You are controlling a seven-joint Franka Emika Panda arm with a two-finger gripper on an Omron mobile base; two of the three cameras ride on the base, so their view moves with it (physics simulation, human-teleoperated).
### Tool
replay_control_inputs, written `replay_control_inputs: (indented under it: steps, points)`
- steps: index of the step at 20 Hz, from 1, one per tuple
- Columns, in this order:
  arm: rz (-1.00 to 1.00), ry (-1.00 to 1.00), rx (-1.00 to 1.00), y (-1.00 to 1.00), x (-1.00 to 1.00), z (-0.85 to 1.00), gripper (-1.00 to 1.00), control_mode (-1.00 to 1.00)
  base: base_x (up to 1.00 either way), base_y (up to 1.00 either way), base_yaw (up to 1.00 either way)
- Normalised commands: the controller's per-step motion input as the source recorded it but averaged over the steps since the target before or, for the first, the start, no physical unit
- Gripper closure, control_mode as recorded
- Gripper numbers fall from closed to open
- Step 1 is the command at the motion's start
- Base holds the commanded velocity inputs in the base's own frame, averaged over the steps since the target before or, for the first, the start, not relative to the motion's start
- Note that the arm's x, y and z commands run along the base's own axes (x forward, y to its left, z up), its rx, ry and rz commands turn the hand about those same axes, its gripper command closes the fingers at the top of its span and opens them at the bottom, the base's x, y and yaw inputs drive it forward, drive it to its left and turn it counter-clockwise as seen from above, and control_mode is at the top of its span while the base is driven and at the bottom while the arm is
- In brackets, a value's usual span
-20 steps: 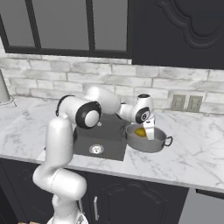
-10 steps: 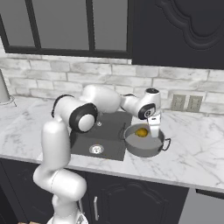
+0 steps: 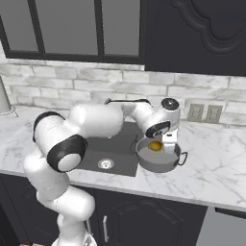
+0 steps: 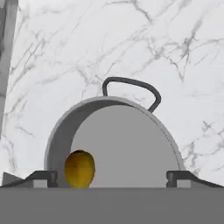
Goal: Dump the lemon from the pot into the sink. Then turn on the water and wash the lemon. Then turn off the water and put the lemon back in the pot.
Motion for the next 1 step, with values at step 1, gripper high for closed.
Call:
replay_control_inputs:
  steps: [1]
  points:
    - [0.0, -0.53, 0.0, 0.27, -0.94, 0.39, -1.0, -1.0, 0.0, 0.0, 0.0]
